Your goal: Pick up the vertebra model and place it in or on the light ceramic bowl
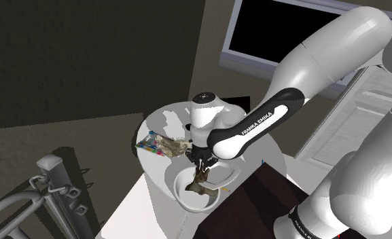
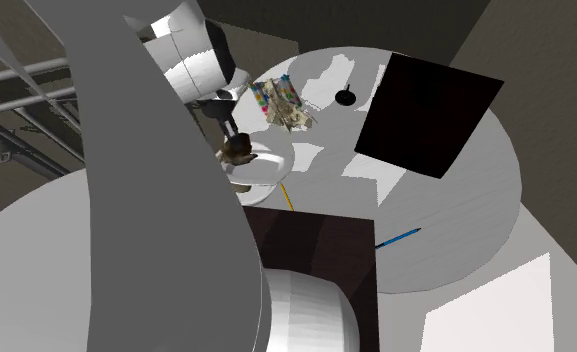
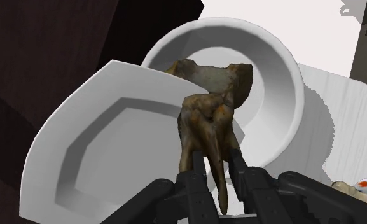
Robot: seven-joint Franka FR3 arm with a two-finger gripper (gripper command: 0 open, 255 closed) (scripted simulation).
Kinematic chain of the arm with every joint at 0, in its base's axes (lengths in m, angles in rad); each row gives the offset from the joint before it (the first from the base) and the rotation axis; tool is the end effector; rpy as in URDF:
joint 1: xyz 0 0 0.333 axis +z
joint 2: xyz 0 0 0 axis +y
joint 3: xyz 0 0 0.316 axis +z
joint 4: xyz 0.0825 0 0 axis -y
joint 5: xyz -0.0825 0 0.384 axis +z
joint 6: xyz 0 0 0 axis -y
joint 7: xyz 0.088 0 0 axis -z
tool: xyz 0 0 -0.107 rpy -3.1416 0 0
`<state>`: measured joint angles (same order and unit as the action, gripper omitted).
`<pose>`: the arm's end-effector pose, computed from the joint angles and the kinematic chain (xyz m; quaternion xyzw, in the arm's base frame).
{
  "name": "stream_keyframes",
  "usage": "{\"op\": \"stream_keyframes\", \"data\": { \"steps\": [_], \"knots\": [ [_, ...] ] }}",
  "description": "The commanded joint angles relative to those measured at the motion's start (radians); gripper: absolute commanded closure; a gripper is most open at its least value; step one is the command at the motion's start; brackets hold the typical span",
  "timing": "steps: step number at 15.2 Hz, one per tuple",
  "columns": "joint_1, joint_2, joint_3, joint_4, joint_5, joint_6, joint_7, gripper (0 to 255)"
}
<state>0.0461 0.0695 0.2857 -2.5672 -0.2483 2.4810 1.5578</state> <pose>0.4082 0.1435 0.2282 0.8695 -0.4848 0.0037 0.0949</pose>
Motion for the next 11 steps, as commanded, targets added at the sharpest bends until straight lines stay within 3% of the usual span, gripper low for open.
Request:
{"op": "stream_keyframes", "data": {
  "steps": [1,7,8,11],
  "knots": [
    [-0.001,0.007,-0.002,-0.001,-0.007,0.009,0.004,255],
    [-0.001,0.007,-0.002,-0.001,-0.007,0.009,0.004,255],
    [-0.001,0.008,-0.002,-0.001,-0.007,0.009,0.004,0],
    [-0.001,0.007,-0.002,-0.001,-0.007,0.009,0.004,0]
  ]
}}
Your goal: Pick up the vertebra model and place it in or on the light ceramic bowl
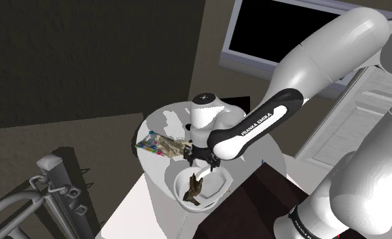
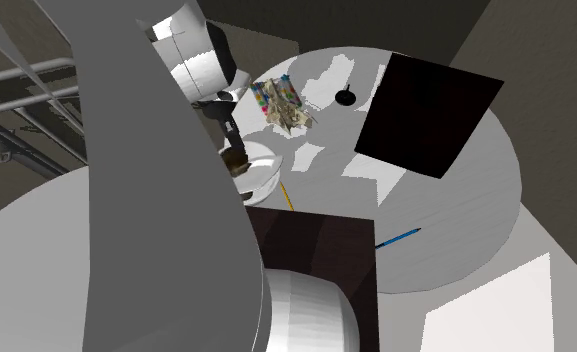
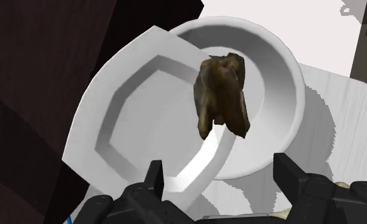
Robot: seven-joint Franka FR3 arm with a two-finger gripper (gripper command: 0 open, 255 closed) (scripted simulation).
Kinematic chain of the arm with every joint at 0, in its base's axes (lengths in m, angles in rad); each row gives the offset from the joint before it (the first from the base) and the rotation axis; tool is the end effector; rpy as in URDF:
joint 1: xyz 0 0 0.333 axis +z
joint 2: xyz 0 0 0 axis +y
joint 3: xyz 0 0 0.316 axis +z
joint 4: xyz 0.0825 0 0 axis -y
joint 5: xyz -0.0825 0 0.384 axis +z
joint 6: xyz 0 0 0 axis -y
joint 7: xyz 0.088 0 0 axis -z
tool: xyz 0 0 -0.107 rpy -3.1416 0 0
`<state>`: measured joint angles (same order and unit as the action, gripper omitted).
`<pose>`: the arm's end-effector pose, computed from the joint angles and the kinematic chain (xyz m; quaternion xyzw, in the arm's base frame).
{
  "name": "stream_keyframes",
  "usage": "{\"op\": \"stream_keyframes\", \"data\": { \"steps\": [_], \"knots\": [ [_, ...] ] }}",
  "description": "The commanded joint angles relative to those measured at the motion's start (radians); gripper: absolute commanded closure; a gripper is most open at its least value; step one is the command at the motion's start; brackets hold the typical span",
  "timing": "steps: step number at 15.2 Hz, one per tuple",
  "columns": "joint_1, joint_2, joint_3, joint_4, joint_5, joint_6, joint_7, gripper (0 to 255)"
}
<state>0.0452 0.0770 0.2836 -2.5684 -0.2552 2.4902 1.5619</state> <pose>0.4083 0.1428 0.2253 0.8695 -0.4848 0.0040 0.0945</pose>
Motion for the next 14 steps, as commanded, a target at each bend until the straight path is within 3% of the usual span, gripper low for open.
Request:
{"op": "stream_keyframes", "data": {
  "steps": [1,6,14],
  "knots": [
    [0.0,0.0,0.0,0.0,0.0,0.0,0.0,0],
    [0.009,-0.111,0.02,0.034,0.088,-0.136,-0.061,0],
    [0.01,-0.111,0.019,0.034,0.088,-0.136,-0.061,0]
  ]
}}
